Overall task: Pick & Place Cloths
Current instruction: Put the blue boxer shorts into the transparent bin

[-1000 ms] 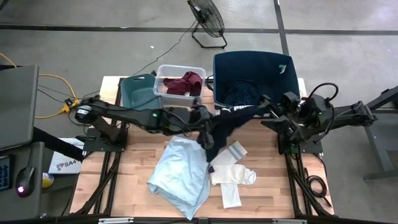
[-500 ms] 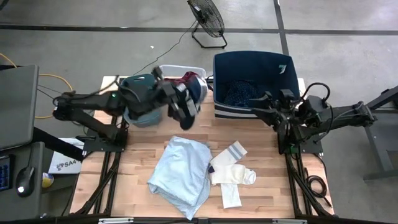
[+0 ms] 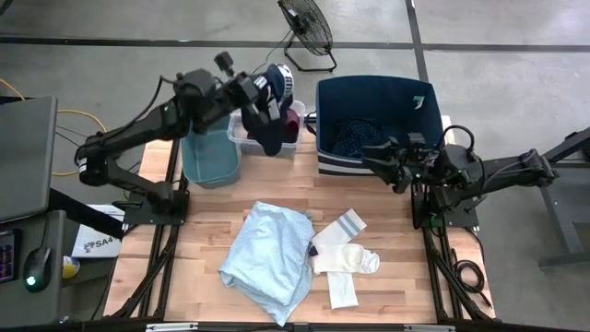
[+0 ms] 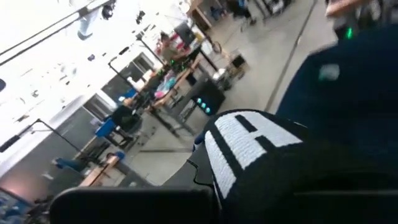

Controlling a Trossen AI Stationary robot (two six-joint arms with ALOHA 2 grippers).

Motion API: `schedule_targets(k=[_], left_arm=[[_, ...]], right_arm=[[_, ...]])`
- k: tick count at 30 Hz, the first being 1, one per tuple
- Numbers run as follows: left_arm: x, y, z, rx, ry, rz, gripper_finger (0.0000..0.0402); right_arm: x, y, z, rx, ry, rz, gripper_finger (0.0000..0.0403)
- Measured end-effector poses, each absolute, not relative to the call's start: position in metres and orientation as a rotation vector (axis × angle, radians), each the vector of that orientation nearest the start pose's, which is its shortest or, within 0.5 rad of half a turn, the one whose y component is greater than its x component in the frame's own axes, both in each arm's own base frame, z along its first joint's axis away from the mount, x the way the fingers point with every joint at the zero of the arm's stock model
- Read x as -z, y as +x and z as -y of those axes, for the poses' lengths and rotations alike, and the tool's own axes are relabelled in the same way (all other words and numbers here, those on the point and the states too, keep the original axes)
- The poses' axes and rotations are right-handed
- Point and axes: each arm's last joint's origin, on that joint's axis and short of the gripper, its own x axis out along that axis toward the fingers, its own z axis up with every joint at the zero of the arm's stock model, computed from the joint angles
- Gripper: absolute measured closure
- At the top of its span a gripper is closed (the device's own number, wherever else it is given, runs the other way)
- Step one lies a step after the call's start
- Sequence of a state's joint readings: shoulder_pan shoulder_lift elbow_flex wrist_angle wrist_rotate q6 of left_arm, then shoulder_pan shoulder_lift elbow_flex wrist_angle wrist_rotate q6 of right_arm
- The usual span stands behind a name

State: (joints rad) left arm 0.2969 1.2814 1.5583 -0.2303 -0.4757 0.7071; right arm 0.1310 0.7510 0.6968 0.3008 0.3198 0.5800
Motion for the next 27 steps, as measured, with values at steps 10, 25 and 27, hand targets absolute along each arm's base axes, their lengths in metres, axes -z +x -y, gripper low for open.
schedule_targets(k=[10,25,27], left_arm=[[-0.467,0.244,-0.156,-0.748,0.755,-0.334,0.0402],[-0.402,0.269,-0.190,-0.648,0.456,-0.648,0.0401],[-0.391,0.271,-0.192,-0.650,0.363,-0.690,0.0401]], right_arm=[[-0.351,0.170,-0.012,0.165,0.635,0.289,0.0133],[-0.351,0.170,-0.010,0.220,0.640,0.305,0.0133],[-0.351,0.170,-0.010,0.219,0.640,0.305,0.0133]])
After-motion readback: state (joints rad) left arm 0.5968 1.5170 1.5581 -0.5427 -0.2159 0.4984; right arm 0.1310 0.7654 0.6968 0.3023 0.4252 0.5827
